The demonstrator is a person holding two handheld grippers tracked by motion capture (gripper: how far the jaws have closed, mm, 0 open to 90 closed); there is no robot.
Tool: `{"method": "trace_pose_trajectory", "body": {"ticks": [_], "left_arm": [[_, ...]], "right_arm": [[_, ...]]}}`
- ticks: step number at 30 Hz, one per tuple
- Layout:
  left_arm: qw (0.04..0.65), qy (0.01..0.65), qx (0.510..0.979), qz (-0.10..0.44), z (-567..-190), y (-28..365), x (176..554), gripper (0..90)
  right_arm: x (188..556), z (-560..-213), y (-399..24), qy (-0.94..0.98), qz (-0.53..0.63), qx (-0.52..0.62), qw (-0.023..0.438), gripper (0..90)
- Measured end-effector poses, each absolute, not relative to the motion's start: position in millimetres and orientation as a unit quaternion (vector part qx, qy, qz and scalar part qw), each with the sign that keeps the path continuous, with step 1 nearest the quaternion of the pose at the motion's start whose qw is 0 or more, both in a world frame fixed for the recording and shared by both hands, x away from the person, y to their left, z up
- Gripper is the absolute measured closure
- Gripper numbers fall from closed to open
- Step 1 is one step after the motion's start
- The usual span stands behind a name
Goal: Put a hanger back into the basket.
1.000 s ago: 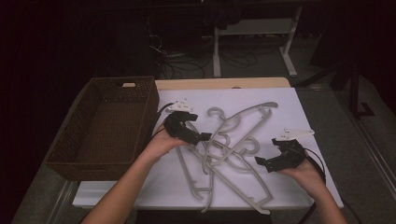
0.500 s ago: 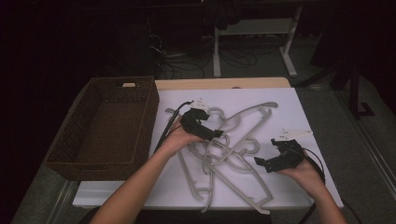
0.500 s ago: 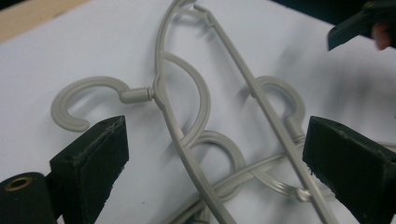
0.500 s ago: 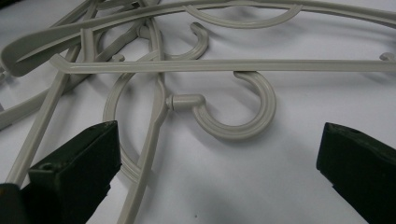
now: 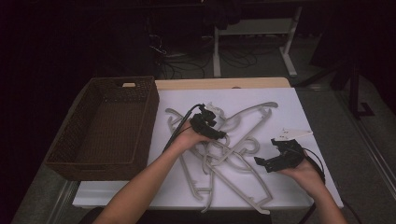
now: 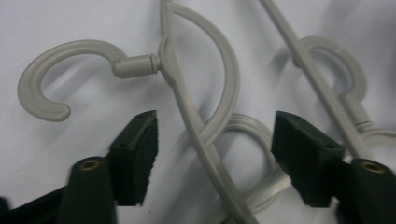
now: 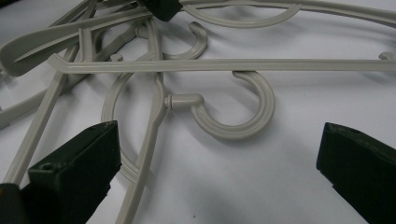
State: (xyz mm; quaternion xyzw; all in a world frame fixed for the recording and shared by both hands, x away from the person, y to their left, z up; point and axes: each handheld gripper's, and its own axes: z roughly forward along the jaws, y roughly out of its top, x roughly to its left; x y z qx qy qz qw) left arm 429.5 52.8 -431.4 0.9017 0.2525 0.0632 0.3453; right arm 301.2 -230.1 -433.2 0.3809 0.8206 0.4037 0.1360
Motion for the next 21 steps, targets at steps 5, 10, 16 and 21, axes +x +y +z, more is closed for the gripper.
{"method": "trace_pose_trajectory", "body": {"ticks": [5,10,16,21], "left_arm": [[0.321,0.259,0.909,0.061,-437.8,49.8,430.0,46.2],[0.307,0.268,0.911,0.058,-441.4,48.7,431.3,55.8],[0.301,0.279,0.911,0.051,-444.4,46.8,431.9,63.5],[0.299,0.296,0.906,0.046,-444.1,43.6,431.9,70.4]], "right_arm": [[301.9,-434.0,-229.7,0.823,0.400,0.380,0.137,0.0],[302.0,-434.7,-228.5,0.824,0.397,0.379,0.137,0.0],[301.9,-435.1,-228.0,0.826,0.395,0.377,0.139,0.0],[302.1,-435.5,-227.5,0.827,0.393,0.376,0.139,0.0]]}}
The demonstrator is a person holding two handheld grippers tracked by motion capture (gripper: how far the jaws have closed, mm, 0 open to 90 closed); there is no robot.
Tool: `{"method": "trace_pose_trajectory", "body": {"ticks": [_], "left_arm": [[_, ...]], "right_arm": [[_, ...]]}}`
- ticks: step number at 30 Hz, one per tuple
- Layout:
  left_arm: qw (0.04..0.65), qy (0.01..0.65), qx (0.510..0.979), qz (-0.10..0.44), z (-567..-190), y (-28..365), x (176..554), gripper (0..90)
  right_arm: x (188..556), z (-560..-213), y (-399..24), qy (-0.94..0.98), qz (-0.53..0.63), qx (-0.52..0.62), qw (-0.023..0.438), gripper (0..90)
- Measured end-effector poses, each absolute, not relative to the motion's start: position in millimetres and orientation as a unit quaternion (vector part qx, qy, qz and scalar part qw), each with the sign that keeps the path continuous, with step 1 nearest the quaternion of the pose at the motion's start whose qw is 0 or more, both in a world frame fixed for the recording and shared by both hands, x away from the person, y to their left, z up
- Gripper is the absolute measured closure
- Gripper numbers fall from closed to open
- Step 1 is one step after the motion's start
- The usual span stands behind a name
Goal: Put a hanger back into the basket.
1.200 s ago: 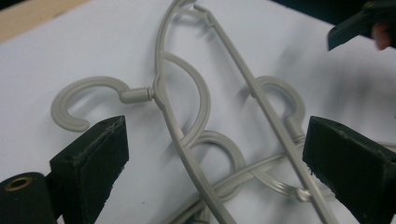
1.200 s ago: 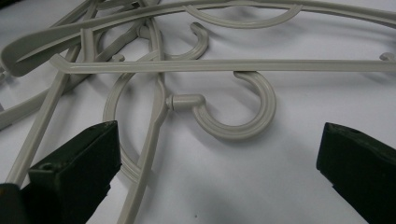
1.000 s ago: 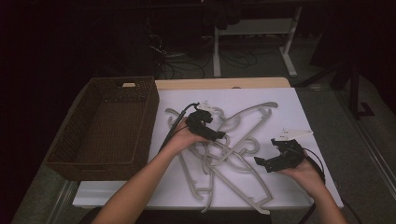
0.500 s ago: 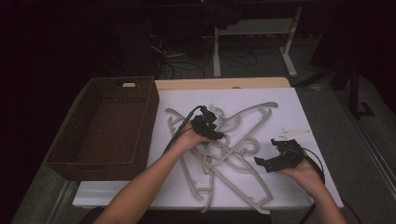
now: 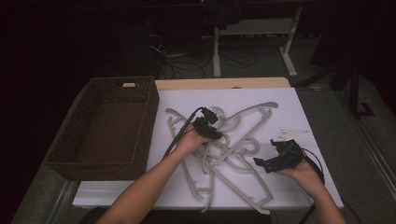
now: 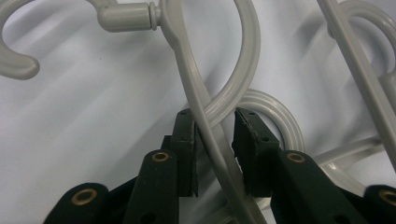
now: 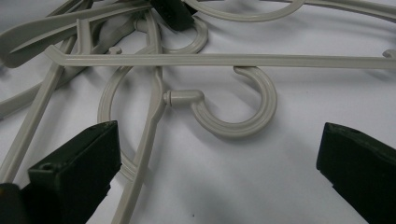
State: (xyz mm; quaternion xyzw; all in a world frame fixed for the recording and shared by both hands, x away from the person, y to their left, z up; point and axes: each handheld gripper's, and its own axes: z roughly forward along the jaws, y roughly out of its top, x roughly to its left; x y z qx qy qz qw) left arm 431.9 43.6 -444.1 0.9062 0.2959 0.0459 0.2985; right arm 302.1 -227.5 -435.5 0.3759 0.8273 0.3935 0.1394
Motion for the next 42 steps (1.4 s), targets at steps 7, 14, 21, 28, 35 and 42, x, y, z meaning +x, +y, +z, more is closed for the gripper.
{"method": "trace_pose_trajectory", "body": {"ticks": [7,14,21,28,35,42], "left_arm": [[0.296,0.325,0.897,0.052,-443.2,44.7,433.9,73.7],[0.305,0.338,0.888,0.068,-439.9,46.0,434.1,77.0],[0.313,0.336,0.885,0.076,-435.3,47.0,432.4,80.3],[0.324,0.329,0.883,0.080,-426.2,49.8,429.4,81.4],[0.343,0.325,0.877,0.090,-403.8,56.2,426.0,81.7],[0.361,0.315,0.872,0.096,-360.4,67.6,420.0,81.7]], "right_arm": [[302.2,-435.6,-227.3,0.828,0.393,0.376,0.140,0.0],[302.2,-435.5,-227.6,0.827,0.394,0.375,0.141,0.0],[302.2,-435.6,-227.6,0.827,0.394,0.375,0.141,0.0],[302.0,-435.5,-227.2,0.827,0.395,0.374,0.141,0.0],[302.0,-435.2,-227.7,0.827,0.395,0.375,0.141,0.0],[301.8,-434.8,-228.0,0.825,0.399,0.375,0.141,0.0]]}}
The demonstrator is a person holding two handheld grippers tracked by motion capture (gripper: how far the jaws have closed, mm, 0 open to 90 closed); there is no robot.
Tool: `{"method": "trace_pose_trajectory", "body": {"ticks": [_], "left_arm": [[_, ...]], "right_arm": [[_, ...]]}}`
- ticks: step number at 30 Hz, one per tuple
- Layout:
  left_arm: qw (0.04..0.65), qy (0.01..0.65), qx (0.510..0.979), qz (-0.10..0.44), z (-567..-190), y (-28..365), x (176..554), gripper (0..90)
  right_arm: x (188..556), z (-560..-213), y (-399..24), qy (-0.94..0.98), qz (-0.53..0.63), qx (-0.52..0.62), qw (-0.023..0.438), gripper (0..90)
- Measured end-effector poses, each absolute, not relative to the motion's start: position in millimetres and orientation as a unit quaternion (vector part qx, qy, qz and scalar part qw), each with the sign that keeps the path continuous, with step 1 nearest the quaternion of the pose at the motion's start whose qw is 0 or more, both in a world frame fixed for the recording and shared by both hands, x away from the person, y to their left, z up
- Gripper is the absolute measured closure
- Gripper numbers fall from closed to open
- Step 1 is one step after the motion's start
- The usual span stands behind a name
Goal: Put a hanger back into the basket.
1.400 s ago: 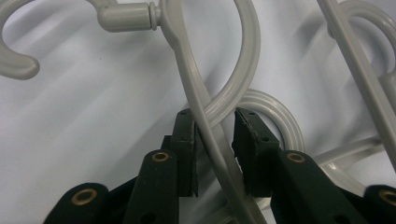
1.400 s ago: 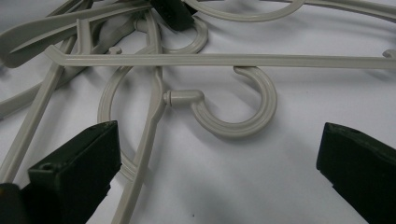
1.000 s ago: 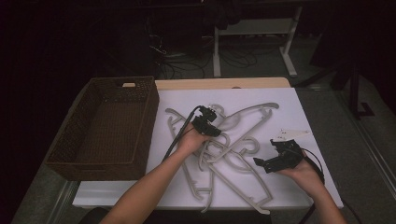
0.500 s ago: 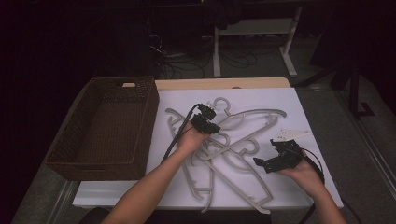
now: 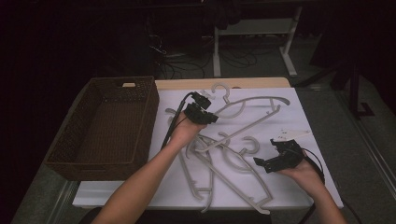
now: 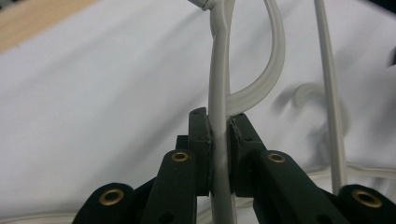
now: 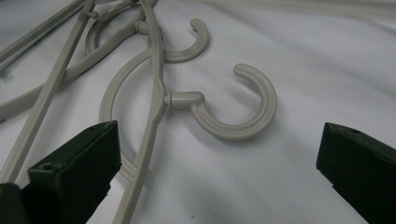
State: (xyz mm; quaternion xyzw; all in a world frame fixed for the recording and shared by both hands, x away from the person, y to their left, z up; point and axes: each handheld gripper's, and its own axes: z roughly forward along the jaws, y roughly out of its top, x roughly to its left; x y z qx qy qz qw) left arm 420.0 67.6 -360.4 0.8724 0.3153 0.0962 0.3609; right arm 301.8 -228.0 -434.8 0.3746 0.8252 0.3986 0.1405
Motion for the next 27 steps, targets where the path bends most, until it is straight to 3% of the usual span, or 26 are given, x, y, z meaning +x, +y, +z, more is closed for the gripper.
{"method": "trace_pose_trajectory", "body": {"ticks": [12,27], "left_arm": [[0.367,0.297,0.871,0.135,-282.6,119.1,409.3,81.7],[0.376,0.334,0.848,0.166,-259.6,232.3,408.8,81.7]], "right_arm": [[302.3,-435.4,-227.6,0.826,0.398,0.373,0.141,0.0],[302.5,-436.6,-227.2,0.827,0.393,0.377,0.139,0.0]]}}
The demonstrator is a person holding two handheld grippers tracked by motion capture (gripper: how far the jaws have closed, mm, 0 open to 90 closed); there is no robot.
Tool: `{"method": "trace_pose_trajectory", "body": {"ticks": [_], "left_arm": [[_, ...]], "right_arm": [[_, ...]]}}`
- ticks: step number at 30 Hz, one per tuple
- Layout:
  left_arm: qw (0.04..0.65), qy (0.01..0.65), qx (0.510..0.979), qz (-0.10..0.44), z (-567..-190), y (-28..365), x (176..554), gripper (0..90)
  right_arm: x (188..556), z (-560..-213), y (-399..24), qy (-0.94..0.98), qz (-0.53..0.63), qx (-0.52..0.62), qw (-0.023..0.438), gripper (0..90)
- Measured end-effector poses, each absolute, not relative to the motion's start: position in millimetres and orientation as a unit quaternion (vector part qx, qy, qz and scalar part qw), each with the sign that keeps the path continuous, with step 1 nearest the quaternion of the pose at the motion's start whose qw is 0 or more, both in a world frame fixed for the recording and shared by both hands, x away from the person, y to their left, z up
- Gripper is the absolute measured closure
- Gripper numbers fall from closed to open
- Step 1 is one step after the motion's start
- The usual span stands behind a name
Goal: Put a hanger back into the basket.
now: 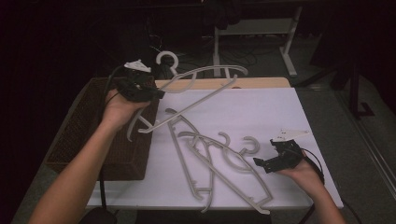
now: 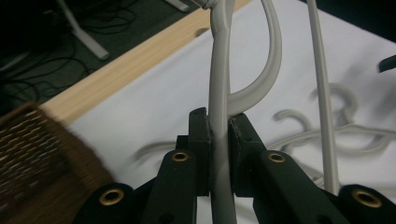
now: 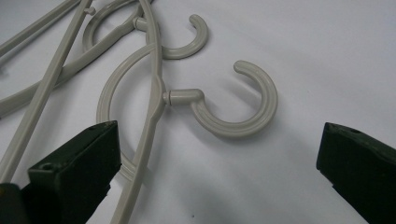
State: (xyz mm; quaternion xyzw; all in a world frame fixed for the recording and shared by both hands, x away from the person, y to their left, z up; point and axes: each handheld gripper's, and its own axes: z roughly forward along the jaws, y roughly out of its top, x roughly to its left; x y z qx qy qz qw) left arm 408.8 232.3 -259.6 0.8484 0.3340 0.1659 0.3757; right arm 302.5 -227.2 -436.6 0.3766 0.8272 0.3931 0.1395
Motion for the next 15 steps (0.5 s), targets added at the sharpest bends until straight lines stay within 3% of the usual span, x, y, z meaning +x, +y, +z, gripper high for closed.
{"method": "trace_pose_trajectory", "body": {"ticks": [15], "left_arm": [[0.355,0.386,0.821,0.227,-258.0,353.9,388.8,81.7]], "right_arm": [[302.3,-436.3,-229.1,0.823,0.393,0.385,0.143,0.0]]}}
